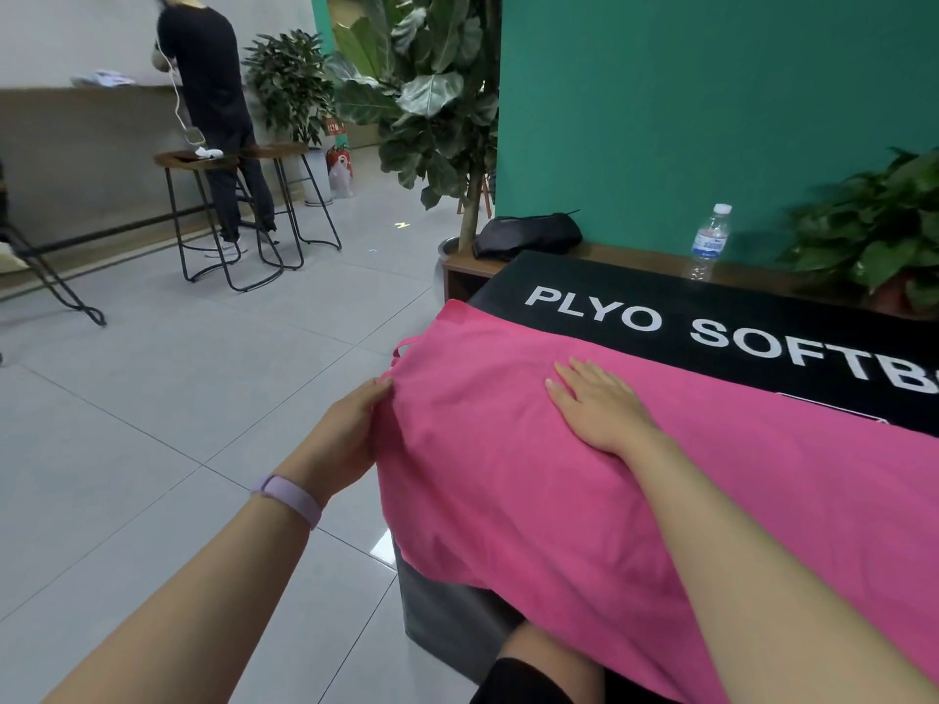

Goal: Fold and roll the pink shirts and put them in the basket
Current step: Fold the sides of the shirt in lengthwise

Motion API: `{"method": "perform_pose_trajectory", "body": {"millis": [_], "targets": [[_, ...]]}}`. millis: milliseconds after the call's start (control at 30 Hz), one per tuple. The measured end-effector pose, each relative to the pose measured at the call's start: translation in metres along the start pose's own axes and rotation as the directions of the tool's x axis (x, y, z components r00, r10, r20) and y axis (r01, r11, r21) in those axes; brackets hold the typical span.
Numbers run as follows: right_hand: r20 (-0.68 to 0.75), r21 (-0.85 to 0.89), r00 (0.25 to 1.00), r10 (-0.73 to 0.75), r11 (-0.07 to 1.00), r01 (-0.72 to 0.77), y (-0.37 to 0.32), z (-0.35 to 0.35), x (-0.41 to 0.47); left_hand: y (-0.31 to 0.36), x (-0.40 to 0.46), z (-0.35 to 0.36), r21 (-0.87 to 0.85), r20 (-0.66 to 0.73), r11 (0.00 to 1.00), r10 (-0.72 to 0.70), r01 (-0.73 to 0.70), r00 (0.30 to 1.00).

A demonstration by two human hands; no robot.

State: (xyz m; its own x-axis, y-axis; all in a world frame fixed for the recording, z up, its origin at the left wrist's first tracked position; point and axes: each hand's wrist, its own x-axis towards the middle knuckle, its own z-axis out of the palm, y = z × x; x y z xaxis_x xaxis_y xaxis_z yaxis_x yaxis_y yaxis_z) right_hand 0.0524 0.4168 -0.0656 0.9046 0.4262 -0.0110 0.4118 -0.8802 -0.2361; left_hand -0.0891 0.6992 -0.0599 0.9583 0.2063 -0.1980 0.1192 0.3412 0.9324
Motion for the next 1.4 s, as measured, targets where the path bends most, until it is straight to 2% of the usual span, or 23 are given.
{"method": "perform_pose_trajectory", "body": {"millis": [100, 167, 267, 367, 533, 600, 700, 800, 900, 1000, 1100, 1200, 1267, 1333, 1400], "targets": [[0.004, -0.002, 1.000, 0.006, 1.000, -0.006, 0.000, -0.001, -0.001, 0.002, 0.001, -0.007, 0.123, -0.031, 0.992, 0.001, 0.003, 1.000], [0.001, -0.002, 1.000, 0.006, 1.000, -0.006, 0.001, 0.000, 0.000, 0.004, 0.005, -0.013, 0.266, -0.104, 0.963, 0.079, -0.048, 0.991], [-0.004, -0.004, 1.000, 0.005, 1.000, -0.005, 0.002, 0.001, 0.001, 0.004, 0.010, -0.023, 0.454, -0.281, 0.889, 0.206, -0.059, 0.937], [-0.012, -0.007, 1.000, 0.008, 1.000, -0.008, 0.002, 0.003, 0.003, 0.000, 0.015, -0.025, 0.523, -0.403, 0.852, 0.234, 0.012, 0.885], [-0.023, -0.011, 1.000, 0.008, 1.000, -0.008, 0.003, 0.004, 0.002, 0.015, 0.027, -0.012, 0.469, -0.354, 0.883, 0.195, -0.007, 0.915], [-0.026, -0.008, 1.000, 0.011, 1.000, -0.011, 0.003, 0.004, 0.002, 0.020, 0.030, -0.009, 0.519, -0.328, 0.855, 0.175, 0.022, 0.928], [-0.036, -0.006, 0.999, 0.015, 1.000, -0.015, 0.003, 0.004, 0.003, 0.024, 0.029, -0.006, 0.614, -0.211, 0.786, 0.078, 0.070, 0.974], [-0.032, -0.003, 0.999, 0.017, 1.000, -0.017, 0.004, 0.005, 0.003, 0.031, 0.030, -0.008, 0.581, -0.177, 0.813, 0.080, 0.038, 0.981], [-0.035, 0.001, 0.999, 0.018, 1.000, -0.018, 0.004, 0.005, 0.004, 0.036, 0.036, -0.015, 0.545, -0.303, 0.838, 0.230, -0.030, 0.925], [-0.035, 0.008, 0.999, 0.018, 1.000, -0.018, 0.003, 0.004, 0.004, 0.025, 0.042, -0.020, 0.696, -0.383, 0.717, 0.399, -0.024, 0.833], [-0.030, 0.014, 0.999, 0.020, 1.000, -0.019, 0.002, 0.003, 0.003, 0.009, 0.041, -0.027, 0.775, -0.431, 0.629, 0.454, 0.062, 0.780], [-0.034, 0.011, 0.999, 0.016, 1.000, -0.016, 0.002, 0.003, 0.002, 0.003, 0.039, -0.041, 0.797, -0.474, 0.582, 0.440, 0.160, 0.762], [-0.041, 0.007, 0.999, 0.011, 1.000, -0.011, 0.001, 0.003, 0.002, 0.008, 0.040, -0.039, 0.818, -0.454, 0.559, 0.481, 0.136, 0.750], [-0.040, 0.013, 0.999, 0.006, 1.000, -0.006, 0.002, 0.004, 0.002, 0.018, 0.044, -0.023, 0.857, -0.387, 0.514, 0.600, 0.034, 0.700], [-0.055, 0.018, 0.998, 0.005, 1.000, -0.004, 0.001, 0.004, 0.001, 0.026, 0.053, 0.002, 0.917, -0.239, 0.388, 0.727, -0.098, 0.643]]}}
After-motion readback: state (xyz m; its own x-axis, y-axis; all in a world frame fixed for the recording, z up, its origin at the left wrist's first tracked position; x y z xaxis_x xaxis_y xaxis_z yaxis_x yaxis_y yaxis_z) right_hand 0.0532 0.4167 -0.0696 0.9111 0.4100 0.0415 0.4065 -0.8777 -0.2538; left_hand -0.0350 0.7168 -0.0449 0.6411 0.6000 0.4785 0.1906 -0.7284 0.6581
